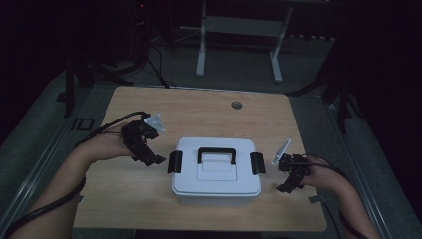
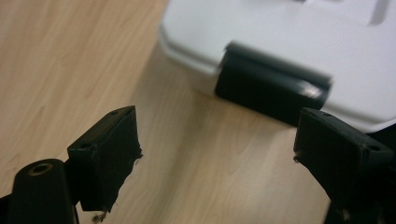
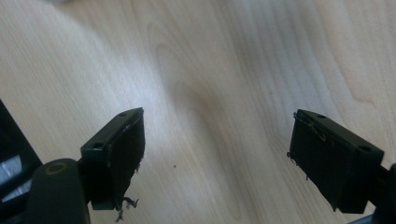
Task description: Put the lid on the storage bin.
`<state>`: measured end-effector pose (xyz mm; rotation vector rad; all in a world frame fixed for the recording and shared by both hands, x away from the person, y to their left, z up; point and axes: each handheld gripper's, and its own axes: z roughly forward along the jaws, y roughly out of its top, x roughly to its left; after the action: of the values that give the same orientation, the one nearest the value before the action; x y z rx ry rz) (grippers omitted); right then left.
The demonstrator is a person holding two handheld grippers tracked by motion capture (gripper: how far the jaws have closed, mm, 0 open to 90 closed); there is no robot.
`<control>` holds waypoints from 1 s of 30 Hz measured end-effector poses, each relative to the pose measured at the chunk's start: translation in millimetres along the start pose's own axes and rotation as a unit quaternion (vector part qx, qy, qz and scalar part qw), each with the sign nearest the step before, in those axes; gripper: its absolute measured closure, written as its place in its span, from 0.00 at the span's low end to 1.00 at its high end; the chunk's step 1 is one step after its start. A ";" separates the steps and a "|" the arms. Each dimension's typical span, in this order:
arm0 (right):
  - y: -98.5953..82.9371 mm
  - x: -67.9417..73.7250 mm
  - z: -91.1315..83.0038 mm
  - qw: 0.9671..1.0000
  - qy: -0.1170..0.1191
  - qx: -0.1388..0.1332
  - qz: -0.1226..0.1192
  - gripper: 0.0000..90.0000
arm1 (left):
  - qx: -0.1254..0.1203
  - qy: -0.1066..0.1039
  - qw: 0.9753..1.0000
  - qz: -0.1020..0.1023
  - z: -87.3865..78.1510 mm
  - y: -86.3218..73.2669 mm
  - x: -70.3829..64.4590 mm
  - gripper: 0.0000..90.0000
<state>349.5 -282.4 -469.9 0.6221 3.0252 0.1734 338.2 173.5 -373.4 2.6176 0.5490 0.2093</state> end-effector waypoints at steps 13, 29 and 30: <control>-9.1 -9.1 -0.2 0.998 -0.021 -0.039 0.046 0.20 | -0.008 0.013 0.999 -0.051 6.2 -50.9 12.0 0.16; -29.7 -7.6 13.9 0.990 -0.028 -0.090 0.101 0.20 | -0.045 0.020 0.995 -0.087 37.6 -92.5 3.8 0.16; -31.3 -7.6 15.2 0.990 -0.028 -0.093 0.104 0.20 | -0.047 0.020 0.995 -0.089 39.1 -94.7 3.3 0.16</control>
<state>345.4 -312.5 -488.6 0.9067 2.8412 0.4328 317.8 236.5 -451.6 2.4610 0.7629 0.2244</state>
